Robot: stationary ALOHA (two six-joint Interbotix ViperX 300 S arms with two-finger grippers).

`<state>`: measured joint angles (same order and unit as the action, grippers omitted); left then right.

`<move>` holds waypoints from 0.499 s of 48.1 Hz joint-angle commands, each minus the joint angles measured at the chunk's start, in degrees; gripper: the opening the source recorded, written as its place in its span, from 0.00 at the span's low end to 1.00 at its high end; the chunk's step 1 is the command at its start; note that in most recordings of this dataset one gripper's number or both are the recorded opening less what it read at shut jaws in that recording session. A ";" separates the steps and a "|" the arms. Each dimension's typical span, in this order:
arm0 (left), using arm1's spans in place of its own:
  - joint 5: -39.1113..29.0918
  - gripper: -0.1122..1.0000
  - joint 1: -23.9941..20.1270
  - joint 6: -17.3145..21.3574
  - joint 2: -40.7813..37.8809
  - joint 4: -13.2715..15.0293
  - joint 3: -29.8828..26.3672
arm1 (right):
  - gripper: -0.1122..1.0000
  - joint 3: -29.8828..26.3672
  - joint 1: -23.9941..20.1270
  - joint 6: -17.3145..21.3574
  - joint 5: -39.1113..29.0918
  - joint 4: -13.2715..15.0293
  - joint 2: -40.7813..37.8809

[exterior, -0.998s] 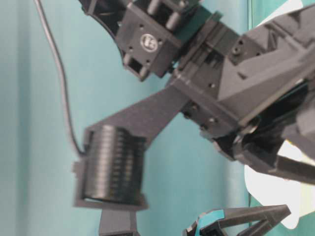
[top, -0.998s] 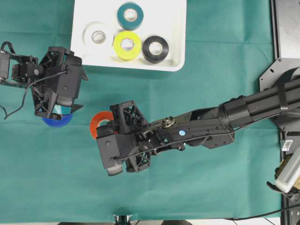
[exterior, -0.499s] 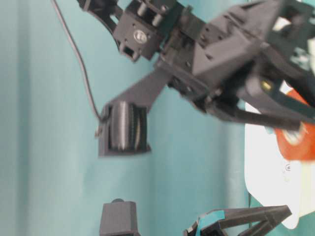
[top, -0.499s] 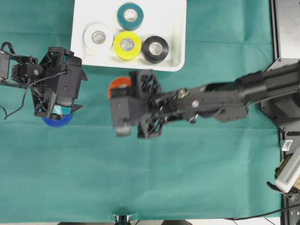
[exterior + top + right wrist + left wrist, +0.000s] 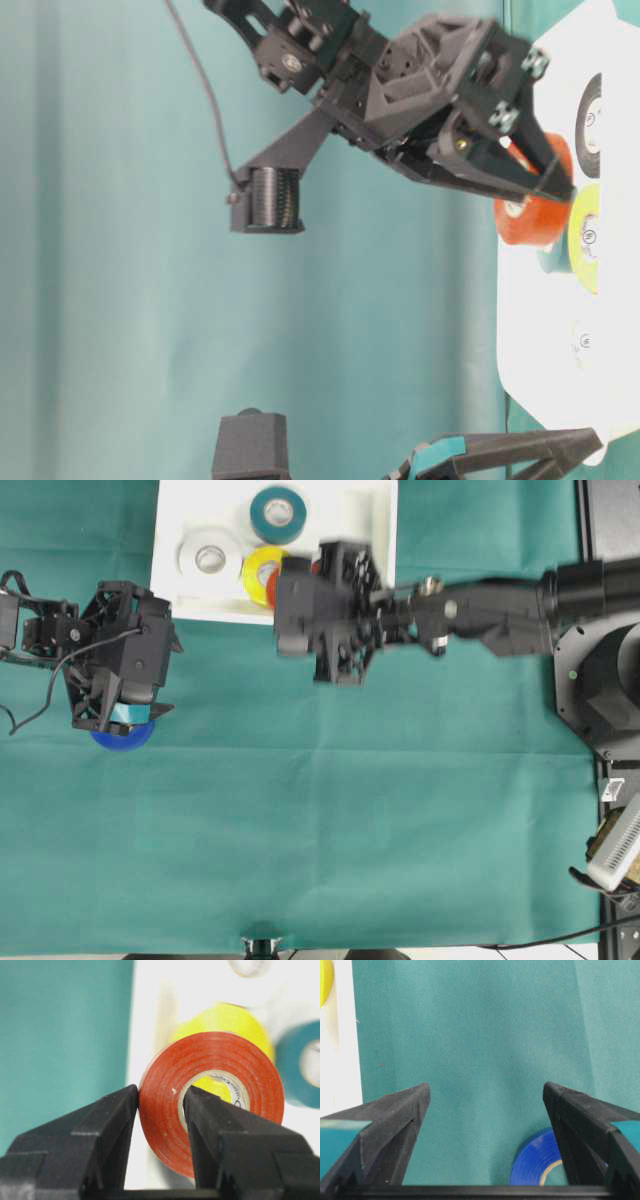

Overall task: Put the tape alternately from left to right into the white case.
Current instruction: 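Carry the red roll with the right gripper into the tray's top-right corner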

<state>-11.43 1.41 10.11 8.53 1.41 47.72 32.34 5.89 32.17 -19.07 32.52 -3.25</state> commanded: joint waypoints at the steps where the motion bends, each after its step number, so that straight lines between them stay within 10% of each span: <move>1: 0.26 0.97 0.18 -0.09 1.32 0.18 -0.53 | 0.13 -0.09 2.72 -0.09 1.76 0.53 1.85; 24: 0.26 0.97 0.18 -0.53 1.32 0.18 -0.53 | 0.13 3.16 14.41 -0.53 7.12 1.85 1.85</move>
<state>-11.43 1.49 9.76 8.61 1.49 47.72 35.68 19.42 31.73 -13.45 33.93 -3.25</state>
